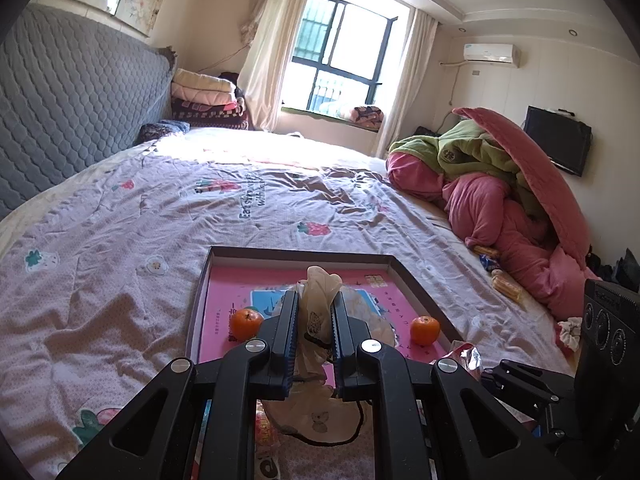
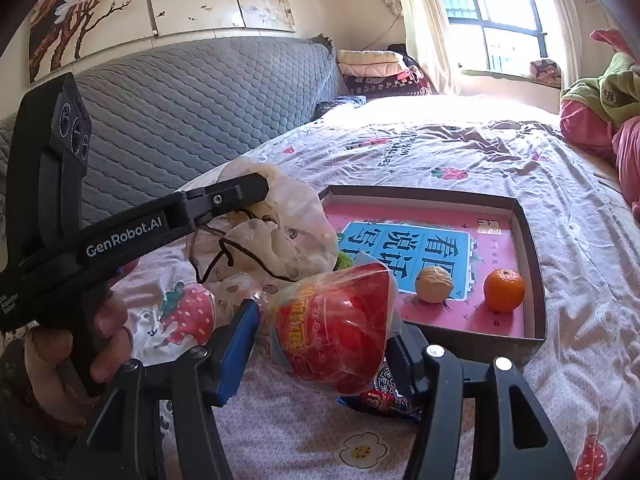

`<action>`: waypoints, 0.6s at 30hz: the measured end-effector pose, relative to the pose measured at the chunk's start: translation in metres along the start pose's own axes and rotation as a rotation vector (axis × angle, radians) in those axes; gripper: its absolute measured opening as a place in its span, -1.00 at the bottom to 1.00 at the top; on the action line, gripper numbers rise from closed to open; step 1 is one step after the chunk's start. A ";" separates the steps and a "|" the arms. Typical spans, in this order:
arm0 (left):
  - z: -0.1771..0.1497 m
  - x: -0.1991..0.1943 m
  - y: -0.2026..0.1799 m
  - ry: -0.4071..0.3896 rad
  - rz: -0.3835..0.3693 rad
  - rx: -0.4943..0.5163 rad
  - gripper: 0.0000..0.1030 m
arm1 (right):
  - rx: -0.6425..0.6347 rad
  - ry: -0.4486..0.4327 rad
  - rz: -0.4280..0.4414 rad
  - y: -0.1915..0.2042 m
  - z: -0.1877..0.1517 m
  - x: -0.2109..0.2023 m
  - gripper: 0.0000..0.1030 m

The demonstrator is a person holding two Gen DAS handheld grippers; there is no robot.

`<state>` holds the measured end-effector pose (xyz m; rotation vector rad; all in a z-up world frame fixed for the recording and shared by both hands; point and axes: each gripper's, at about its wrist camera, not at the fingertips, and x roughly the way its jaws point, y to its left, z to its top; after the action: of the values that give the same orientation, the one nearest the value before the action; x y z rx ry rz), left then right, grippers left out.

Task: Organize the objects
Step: 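Lift the mesh bag and red wrapped ball with both grippers, then carry the held mesh bag and red ball over the pink tray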

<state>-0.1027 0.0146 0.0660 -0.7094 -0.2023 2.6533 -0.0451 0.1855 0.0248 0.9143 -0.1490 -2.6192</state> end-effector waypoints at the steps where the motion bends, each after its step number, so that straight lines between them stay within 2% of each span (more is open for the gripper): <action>1: 0.000 -0.001 0.000 -0.002 0.002 0.002 -0.72 | 0.000 -0.002 -0.003 0.000 0.001 0.000 0.16; 4: 0.000 -0.001 0.000 -0.008 0.009 0.003 -0.72 | 0.001 -0.014 -0.020 0.000 0.003 0.000 0.16; 8: 0.001 -0.002 0.001 -0.012 0.013 0.003 -0.72 | -0.064 -0.066 -0.112 0.004 0.008 -0.006 0.16; 18: 0.004 -0.010 -0.003 -0.055 0.040 0.030 -0.72 | -0.045 -0.128 -0.158 -0.004 0.020 -0.018 0.16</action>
<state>-0.0963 0.0128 0.0749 -0.6385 -0.1652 2.7097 -0.0458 0.1952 0.0502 0.7719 -0.0517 -2.8155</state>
